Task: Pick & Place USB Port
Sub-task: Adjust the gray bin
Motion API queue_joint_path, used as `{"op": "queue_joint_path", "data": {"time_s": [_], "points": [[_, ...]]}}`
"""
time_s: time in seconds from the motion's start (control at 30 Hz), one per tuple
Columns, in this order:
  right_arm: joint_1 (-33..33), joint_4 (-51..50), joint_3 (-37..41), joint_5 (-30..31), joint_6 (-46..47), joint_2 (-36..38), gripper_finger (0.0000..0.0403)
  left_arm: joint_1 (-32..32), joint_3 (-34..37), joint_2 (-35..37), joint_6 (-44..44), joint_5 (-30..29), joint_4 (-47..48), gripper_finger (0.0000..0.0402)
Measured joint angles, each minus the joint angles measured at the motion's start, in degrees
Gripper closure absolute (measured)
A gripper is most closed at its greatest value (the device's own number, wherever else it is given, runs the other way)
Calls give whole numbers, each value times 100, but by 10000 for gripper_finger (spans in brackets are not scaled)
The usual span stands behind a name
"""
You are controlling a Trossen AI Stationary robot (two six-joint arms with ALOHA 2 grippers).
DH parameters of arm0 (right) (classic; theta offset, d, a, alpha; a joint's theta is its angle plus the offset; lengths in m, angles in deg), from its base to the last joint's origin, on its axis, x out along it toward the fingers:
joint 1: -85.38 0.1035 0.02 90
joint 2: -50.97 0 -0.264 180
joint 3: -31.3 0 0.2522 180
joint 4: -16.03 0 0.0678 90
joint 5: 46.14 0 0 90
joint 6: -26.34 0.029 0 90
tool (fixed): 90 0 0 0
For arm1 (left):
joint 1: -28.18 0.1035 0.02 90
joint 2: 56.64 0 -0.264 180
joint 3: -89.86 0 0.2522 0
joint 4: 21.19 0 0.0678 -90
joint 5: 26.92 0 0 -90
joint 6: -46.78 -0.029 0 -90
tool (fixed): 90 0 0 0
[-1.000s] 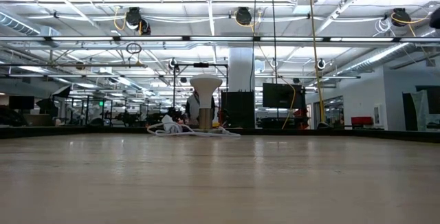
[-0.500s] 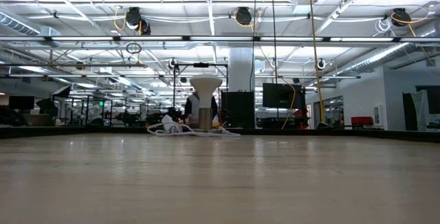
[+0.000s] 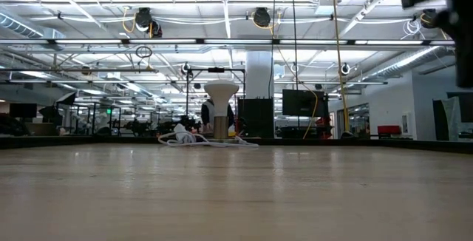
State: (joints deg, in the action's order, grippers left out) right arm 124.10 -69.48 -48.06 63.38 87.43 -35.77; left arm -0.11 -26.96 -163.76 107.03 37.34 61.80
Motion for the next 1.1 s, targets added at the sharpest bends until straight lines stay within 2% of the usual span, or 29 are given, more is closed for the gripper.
{"op": "queue_joint_path", "data": {"time_s": [0.13,0.33,0.73,1.1], "points": [[183,755,707,-614,158,0,403,-53,0,1,2,2,2,401],[593,438,1234,-938,1050,13,403,-118,0,1,-57,17,12,401],[1285,1173,1315,-1507,1987,11,403,-111,0,-1,-260,17,73,401],[1602,1659,1315,-1535,2729,11,403,-106,0,1,-287,17,85,401]]}}
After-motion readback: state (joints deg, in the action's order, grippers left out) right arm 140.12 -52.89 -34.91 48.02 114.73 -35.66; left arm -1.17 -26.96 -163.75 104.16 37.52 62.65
